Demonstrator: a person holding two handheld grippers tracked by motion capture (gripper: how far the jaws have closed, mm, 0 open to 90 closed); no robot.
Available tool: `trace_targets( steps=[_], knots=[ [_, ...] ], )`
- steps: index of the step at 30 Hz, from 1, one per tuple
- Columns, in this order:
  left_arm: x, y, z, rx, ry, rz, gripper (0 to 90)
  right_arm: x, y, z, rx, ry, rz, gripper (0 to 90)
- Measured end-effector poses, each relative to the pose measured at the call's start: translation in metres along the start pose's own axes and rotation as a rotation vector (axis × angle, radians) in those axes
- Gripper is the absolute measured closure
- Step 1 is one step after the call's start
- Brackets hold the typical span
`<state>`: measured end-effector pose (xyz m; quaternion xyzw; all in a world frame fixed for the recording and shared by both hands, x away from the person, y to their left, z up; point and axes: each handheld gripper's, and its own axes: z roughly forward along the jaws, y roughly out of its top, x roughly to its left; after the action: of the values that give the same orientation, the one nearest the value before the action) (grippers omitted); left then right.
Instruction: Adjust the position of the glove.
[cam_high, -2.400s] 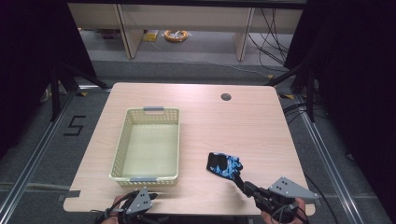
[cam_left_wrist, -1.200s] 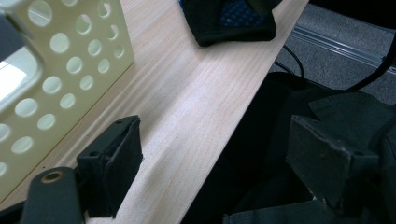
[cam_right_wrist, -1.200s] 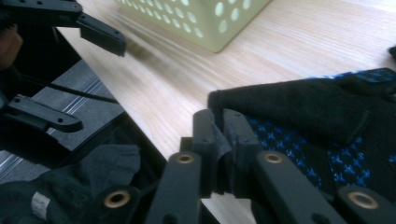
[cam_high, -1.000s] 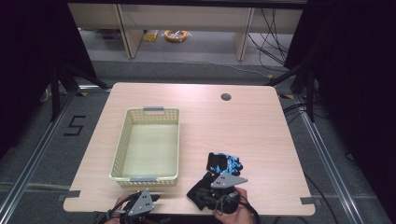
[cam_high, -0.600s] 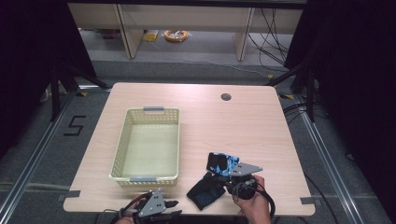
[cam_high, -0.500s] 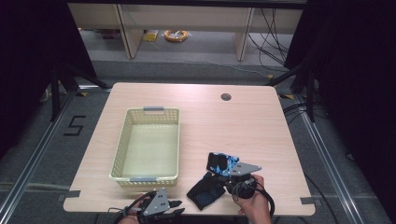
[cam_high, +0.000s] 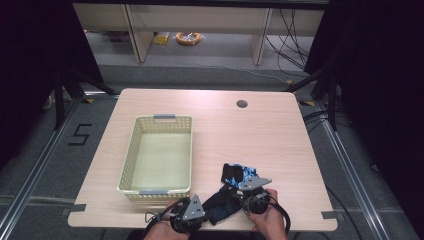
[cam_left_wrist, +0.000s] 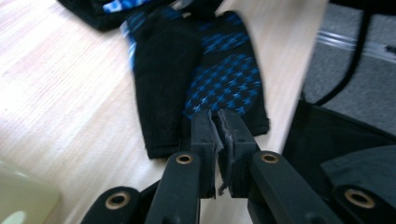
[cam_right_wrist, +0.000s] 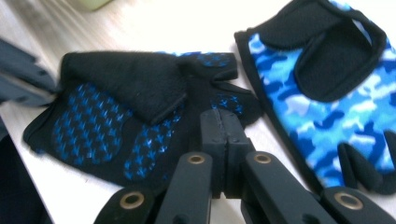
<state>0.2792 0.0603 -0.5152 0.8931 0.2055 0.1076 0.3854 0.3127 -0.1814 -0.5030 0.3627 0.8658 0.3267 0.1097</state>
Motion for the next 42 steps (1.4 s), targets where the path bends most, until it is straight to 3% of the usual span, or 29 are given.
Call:
trace_targets(
  steps=[1, 2, 7, 11, 12, 13, 14, 16, 17, 18, 19, 23, 24, 25, 28, 29, 33, 34, 37, 38, 39, 42],
  knots=[
    [0.002, 0.001, 0.000, 0.005, -0.001, 0.008, 84.4, 0.001, -0.001, -0.002, 0.013, 0.003, 0.005, 90.0],
    [0.002, 0.002, 0.002, -0.008, 0.007, -0.015, 84.5, 0.001, -0.003, -0.002, -0.011, -0.011, -0.007, 90.0],
    [0.006, 0.009, 0.010, 0.005, 0.032, -0.001, 84.4, 0.006, -0.014, -0.012, 0.009, 0.004, 0.033, 90.0],
    [0.005, 0.017, 0.019, 0.007, 0.086, 0.066, 83.6, 0.008, -0.022, -0.019, 0.002, 0.001, 0.046, 90.0],
    [0.004, 0.019, 0.020, 0.015, 0.091, 0.064, 83.6, 0.010, -0.023, -0.020, -0.003, 0.004, 0.073, 90.0],
    [0.003, 0.020, 0.022, 0.001, 0.079, 0.046, 83.3, 0.010, -0.025, -0.020, -0.006, -0.002, 0.068, 90.0],
    [0.005, 0.022, 0.023, 0.015, 0.086, 0.054, 83.1, 0.008, -0.026, -0.022, 0.001, -0.003, 0.063, 90.0],
    [0.003, 0.023, 0.024, 0.007, 0.081, 0.045, 82.6, 0.007, -0.027, -0.025, 0.017, -0.001, 0.084, 90.0],
    [0.003, 0.024, 0.024, 0.008, 0.080, 0.069, 82.3, 0.006, -0.028, -0.023, -0.007, -0.010, 0.076, 90.0],
    [0.002, 0.024, 0.023, 0.010, 0.085, 0.059, 81.6, 0.007, -0.029, -0.023, -0.022, -0.006, 0.091, 89.9],
    [0.003, 0.023, 0.022, 0.005, 0.084, 0.058, 80.7, 0.005, -0.028, -0.025, -0.002, -0.003, 0.077, 89.4],
    [0.004, 0.021, 0.012, -0.012, 0.078, 0.049, 76.9, 0.005, -0.027, -0.029, 0.003, -0.002, 0.099, 84.9],
    [0.002, 0.020, 0.010, -0.027, 0.069, 0.035, 75.4, 0.004, -0.026, -0.031, -0.006, -0.001, 0.117, 83.6],
    [0.002, 0.020, 0.007, -0.029, 0.069, 0.039, 70.7, 0.002, -0.026, -0.033, -0.049, -0.006, 0.132, 81.5],
    [-0.004, 0.016, -0.002, -0.046, 0.084, 0.071, 66.9, -0.001, -0.024, -0.038, -0.088, -0.004, 0.168, 75.2],
    [-0.005, 0.015, -0.006, -0.048, 0.069, 0.064, 65.1, -0.004, -0.024, -0.040, -0.104, -0.010, 0.156, 74.7],
    [-0.009, 0.009, -0.018, -0.064, 0.034, 0.024, 56.5, -0.014, -0.016, -0.046, -0.145, -0.060, 0.200, 68.2],
    [-0.009, 0.007, -0.021, -0.066, 0.032, 0.014, 54.5, -0.017, -0.014, -0.046, -0.150, -0.099, 0.197, 64.8],
    [-0.008, -0.001, -0.028, -0.061, 0.012, 0.000, 48.4, -0.027, -0.006, -0.040, -0.163, -0.127, 0.210, 62.3],
    [-0.007, -0.004, -0.031, -0.047, 0.029, 0.006, 46.5, -0.030, -0.003, -0.038, -0.157, -0.145, 0.211, 61.1],
    [-0.006, -0.008, -0.032, -0.055, 0.019, -0.015, 44.7, -0.035, 0.000, -0.034, -0.159, -0.163, 0.189, 59.9],
    [-0.001, -0.017, -0.040, -0.040, 0.009, -0.044, 41.5, -0.041, 0.011, -0.024, -0.139, -0.189, 0.202, 58.0]
  ],
)
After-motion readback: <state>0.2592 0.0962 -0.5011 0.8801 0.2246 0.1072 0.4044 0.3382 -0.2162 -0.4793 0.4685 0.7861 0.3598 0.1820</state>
